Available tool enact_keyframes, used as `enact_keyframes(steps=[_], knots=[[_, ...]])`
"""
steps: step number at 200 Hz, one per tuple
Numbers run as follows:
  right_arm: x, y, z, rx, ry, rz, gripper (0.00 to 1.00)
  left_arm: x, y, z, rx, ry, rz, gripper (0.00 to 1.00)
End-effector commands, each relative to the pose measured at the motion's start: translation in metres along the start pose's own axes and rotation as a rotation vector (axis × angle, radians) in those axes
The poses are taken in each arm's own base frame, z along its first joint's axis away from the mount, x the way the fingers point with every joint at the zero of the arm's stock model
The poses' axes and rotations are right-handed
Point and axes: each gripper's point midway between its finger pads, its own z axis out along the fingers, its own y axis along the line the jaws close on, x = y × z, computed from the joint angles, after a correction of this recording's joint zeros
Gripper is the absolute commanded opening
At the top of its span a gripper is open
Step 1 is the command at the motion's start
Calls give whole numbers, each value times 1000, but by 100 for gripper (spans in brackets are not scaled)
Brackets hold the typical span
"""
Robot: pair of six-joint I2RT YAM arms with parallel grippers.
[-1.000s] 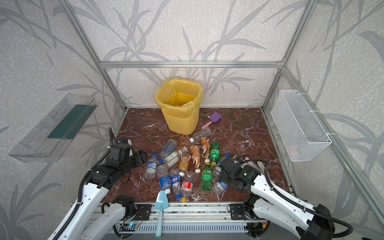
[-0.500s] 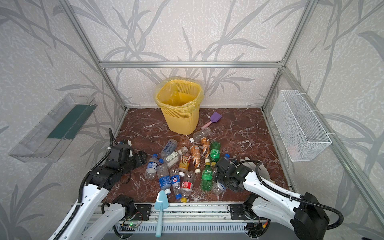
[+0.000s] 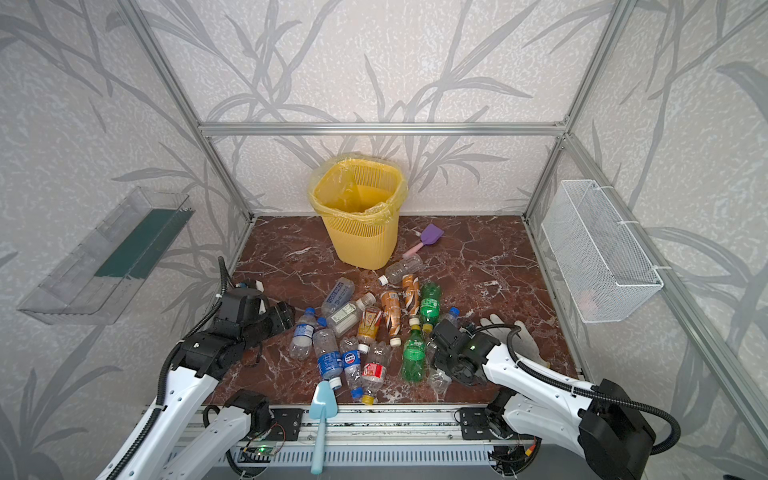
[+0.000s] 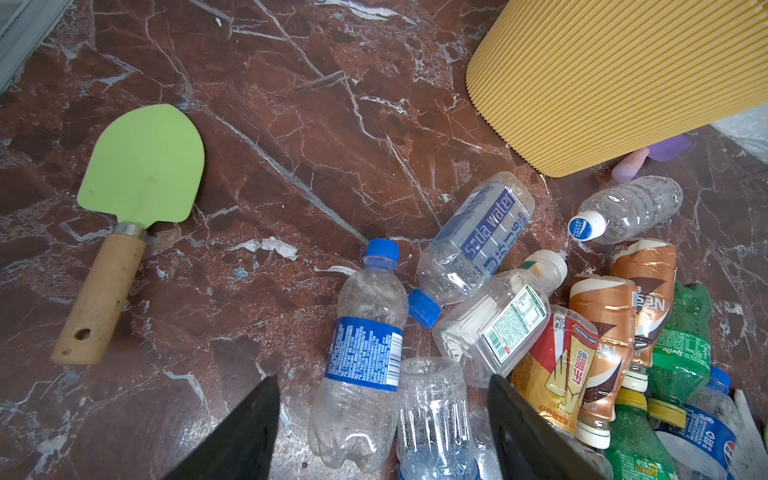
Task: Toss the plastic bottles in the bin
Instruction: 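Grasp a clear blue-capped bottle with the right gripper while the left moves over the pile, then lift the blue-capped bottle with the right gripper and drop it into the yellow bin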
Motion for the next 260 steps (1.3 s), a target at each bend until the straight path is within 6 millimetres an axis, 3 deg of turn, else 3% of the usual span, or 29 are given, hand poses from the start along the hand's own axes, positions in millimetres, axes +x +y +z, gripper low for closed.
enact_keyframes(steps=[1,92,138,228,249,260], knots=[[-1,-2,-4,22,-3,-35,65,-8,-4,-12,10,-22,-5,79],[-4,-4,-35,-43,-41,-145,48,-13,-14,2,24,0,-16,79],[-15,13,-57,-145,-118,-222,47,-13,-15,2,32,0,-23,79],[-53,93,-113,-411,-333,-331,47,-11,-14,-4,41,-1,-28,79],[-70,129,-136,-481,-393,-360,47,-8,-15,-5,51,1,-38,79],[-86,158,-160,-548,-433,-374,47,-7,-14,-6,56,-1,-47,79]])
